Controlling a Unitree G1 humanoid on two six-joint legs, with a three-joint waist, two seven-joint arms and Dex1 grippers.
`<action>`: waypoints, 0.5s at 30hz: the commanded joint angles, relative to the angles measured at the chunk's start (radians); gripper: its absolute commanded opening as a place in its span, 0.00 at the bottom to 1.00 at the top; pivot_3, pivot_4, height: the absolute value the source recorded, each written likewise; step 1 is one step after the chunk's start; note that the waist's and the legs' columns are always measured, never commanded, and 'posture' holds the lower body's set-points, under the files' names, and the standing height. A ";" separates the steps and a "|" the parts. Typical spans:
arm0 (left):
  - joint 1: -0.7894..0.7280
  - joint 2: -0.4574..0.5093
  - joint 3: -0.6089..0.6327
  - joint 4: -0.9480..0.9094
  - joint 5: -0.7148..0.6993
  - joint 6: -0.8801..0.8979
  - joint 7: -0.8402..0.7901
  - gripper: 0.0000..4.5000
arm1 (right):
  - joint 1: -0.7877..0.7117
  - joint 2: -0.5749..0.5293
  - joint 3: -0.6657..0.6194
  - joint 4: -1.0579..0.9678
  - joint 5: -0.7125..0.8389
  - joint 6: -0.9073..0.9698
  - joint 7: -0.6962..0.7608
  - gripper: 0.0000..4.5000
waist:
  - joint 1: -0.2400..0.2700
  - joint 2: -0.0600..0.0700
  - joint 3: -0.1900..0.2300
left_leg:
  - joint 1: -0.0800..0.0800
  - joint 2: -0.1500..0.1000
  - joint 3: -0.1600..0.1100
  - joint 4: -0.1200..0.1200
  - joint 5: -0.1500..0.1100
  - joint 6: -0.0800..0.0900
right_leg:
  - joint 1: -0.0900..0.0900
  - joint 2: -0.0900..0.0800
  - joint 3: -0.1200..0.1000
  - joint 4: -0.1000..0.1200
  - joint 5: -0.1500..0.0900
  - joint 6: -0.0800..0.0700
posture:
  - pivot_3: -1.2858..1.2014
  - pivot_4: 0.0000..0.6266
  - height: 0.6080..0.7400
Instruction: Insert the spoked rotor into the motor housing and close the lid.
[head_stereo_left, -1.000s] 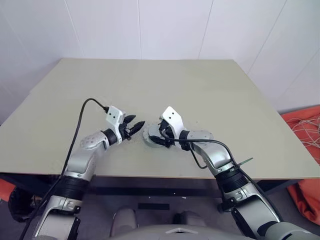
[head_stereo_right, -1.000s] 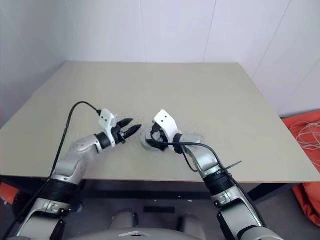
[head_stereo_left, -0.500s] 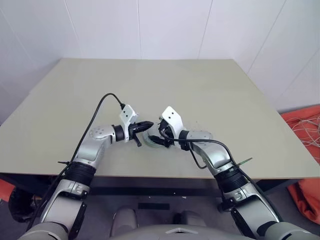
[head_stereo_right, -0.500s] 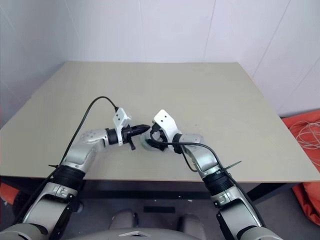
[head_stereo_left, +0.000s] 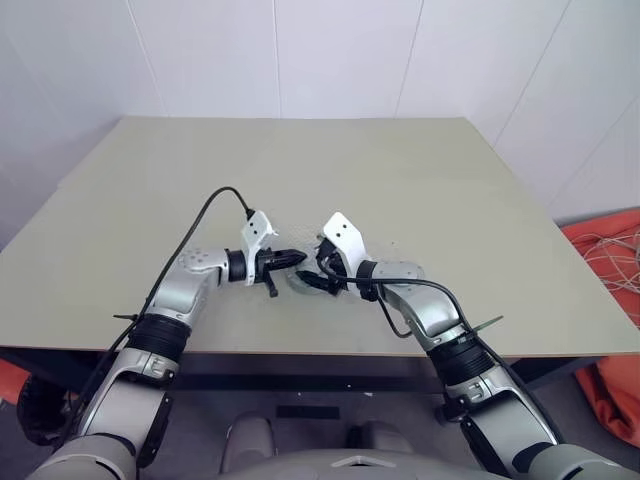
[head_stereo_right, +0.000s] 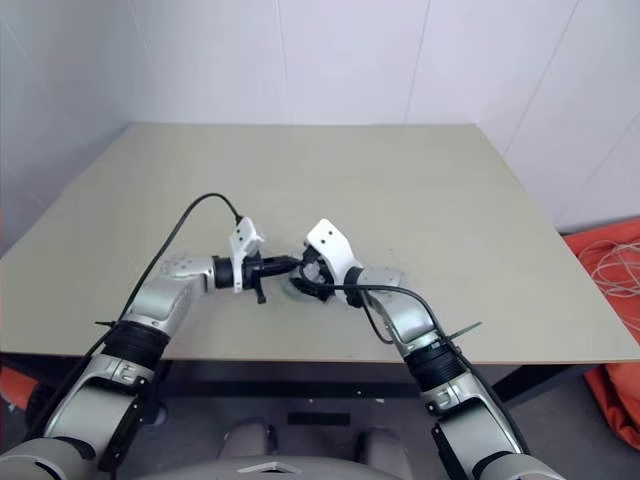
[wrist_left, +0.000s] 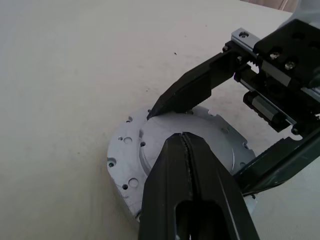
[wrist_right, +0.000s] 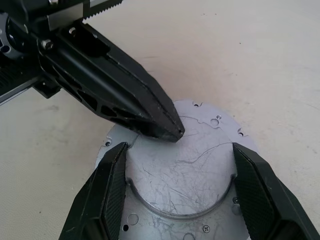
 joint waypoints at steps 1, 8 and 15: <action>-0.044 0.005 -0.005 0.013 0.026 0.009 -0.002 0.01 | 0.001 0.002 -0.006 -0.003 -0.018 0.016 -0.019 0.69 | 0.000 0.000 0.000 | 0.000 0.000 0.000 0.000 0.000 0.000 | 0.000 0.000 0.000 0.000 0.000 0.000 | 0.52 0.00 1.00; -0.070 0.000 -0.011 0.077 0.073 0.010 0.017 0.01 | 0.011 0.000 -0.002 -0.022 -0.016 0.026 -0.022 0.69 | 0.000 0.000 0.000 | 0.001 0.000 0.000 -0.001 0.000 0.000 | 0.000 0.000 0.000 0.000 0.000 0.000 | 0.52 0.00 1.00; -0.065 -0.010 -0.013 0.074 0.074 0.018 0.006 0.01 | 0.015 -0.006 0.002 -0.030 -0.019 0.029 -0.018 0.69 | 0.000 0.000 0.000 | 0.001 0.000 0.000 -0.002 0.000 0.000 | 0.000 -0.001 0.000 0.000 0.000 0.000 | 0.52 0.00 1.00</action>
